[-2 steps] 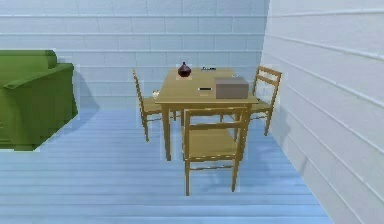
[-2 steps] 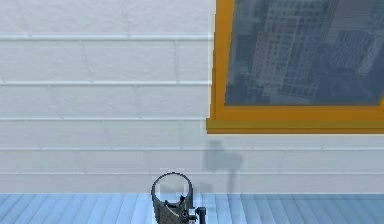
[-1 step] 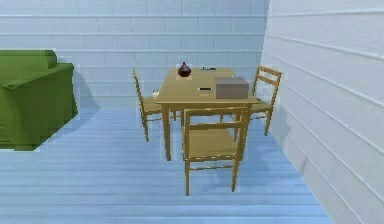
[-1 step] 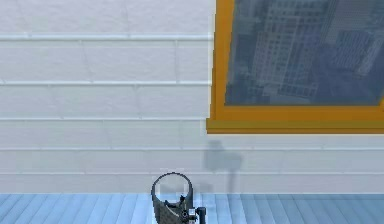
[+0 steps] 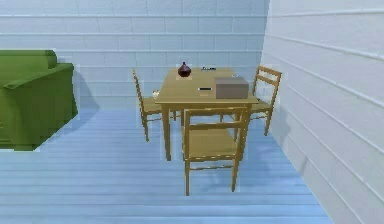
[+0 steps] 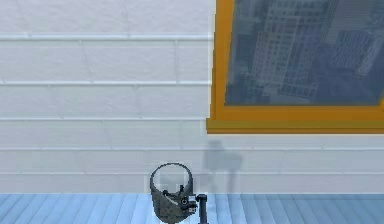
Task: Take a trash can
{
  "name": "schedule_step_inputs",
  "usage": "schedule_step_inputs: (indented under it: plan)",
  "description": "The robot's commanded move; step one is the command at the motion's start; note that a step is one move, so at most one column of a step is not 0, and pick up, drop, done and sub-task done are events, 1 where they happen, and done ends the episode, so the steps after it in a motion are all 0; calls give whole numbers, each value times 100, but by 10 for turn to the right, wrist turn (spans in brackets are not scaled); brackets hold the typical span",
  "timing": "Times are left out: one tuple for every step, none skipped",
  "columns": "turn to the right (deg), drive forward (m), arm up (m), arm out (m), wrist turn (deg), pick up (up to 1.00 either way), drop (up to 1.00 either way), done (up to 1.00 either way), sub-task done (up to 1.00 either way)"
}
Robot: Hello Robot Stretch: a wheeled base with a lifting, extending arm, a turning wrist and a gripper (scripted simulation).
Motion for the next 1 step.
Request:
schedule_step_inputs:
  plan:
    - [0, 0, 0, 0, 0, 0, 0, 100, 0]
